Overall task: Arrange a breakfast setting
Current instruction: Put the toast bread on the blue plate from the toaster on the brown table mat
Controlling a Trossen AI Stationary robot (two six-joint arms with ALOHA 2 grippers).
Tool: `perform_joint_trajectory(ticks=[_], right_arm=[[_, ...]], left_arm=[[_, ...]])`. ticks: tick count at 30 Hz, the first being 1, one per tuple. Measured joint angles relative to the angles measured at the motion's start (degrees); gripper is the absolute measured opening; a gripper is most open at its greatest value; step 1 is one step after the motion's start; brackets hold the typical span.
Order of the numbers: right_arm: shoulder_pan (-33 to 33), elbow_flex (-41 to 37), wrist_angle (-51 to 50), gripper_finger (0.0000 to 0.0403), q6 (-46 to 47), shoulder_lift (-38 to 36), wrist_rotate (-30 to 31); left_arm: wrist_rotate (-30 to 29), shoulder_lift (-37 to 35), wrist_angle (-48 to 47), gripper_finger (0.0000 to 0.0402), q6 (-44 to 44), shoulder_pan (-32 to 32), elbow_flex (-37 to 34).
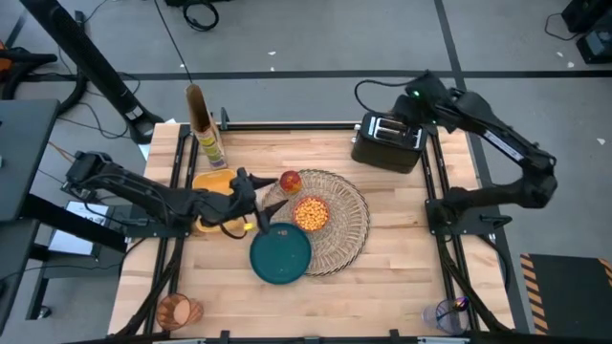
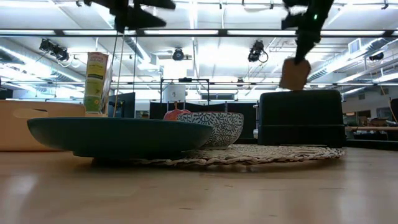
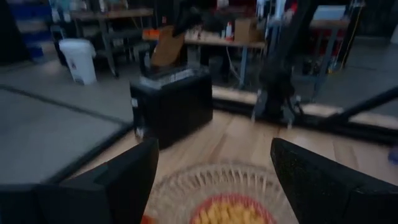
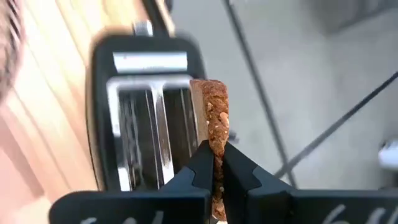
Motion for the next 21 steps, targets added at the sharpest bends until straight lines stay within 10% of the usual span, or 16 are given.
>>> perform_joint_trajectory(ticks=[11, 21], right_arm=[[24.3, 0.0, 9.8, 0.0016, 2.3, -4.2, -3.4], [49.1, 0.0, 24.5, 0.0016, 3.2, 6.8, -1.7]], left_arm=[[0.0, -6.3, 4.3, 0.0318, 5.7, 4.1, 0.0], [3.4, -7.7, 1.5, 0.0318, 8.5, 3.3, 0.0]])
